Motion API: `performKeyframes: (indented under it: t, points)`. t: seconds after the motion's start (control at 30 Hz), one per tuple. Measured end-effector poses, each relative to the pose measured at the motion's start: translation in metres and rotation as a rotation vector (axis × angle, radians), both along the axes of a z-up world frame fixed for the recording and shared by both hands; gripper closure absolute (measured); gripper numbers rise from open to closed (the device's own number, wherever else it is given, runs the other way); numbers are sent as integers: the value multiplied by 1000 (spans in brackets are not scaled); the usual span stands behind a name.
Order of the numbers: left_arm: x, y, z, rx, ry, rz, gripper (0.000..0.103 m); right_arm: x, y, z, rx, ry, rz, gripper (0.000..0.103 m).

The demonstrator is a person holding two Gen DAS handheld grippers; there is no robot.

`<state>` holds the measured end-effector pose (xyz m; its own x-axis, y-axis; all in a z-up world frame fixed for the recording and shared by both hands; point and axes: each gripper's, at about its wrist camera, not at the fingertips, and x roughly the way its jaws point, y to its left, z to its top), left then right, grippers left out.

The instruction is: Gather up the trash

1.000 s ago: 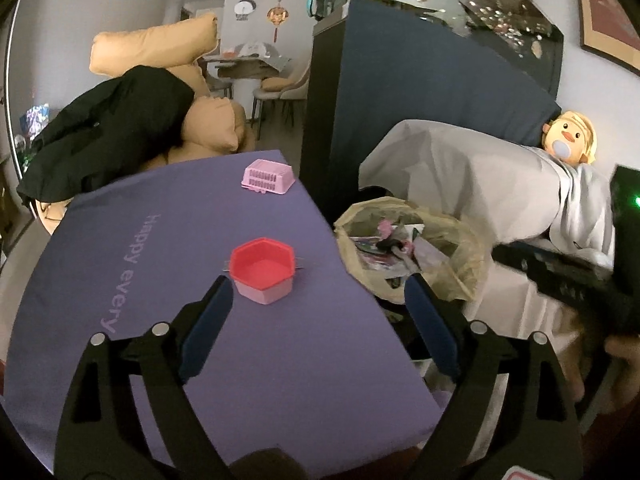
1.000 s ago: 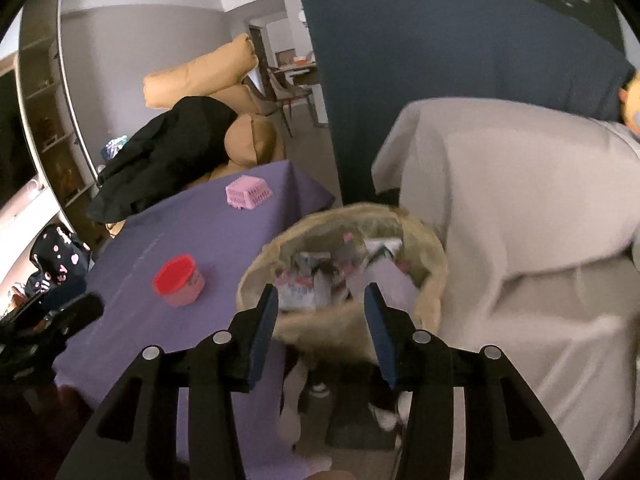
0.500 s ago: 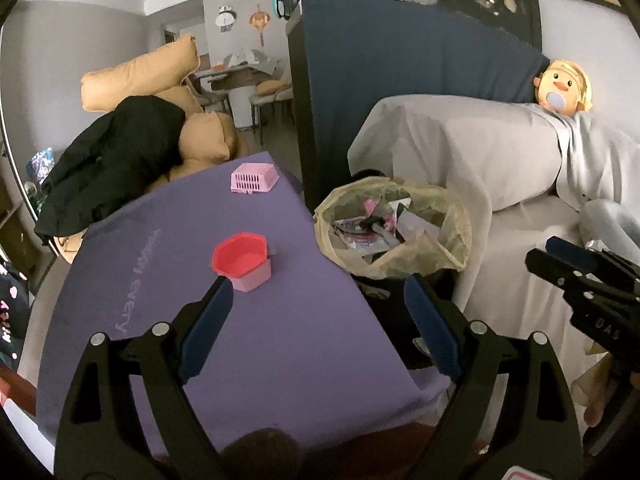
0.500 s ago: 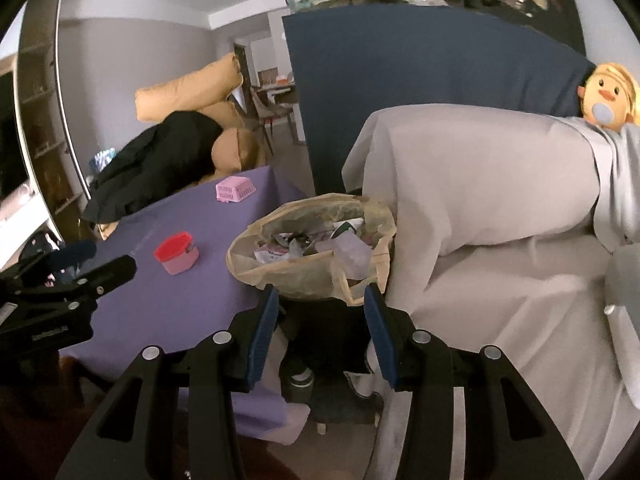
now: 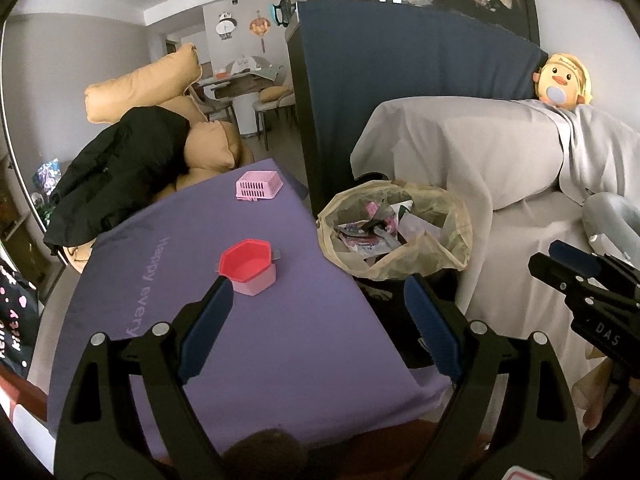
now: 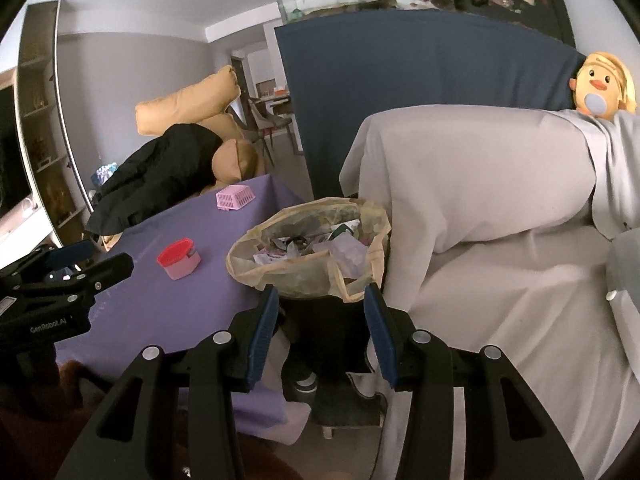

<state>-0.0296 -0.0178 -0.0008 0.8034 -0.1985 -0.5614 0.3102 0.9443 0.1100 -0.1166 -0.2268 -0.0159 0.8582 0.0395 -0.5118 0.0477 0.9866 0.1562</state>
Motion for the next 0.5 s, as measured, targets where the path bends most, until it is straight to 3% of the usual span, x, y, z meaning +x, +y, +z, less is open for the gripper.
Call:
performKeyframes:
  t: [0.5]
  points:
    - [0,-1,0,1,2,1,20,-1,3,0,-19,1,5,60]
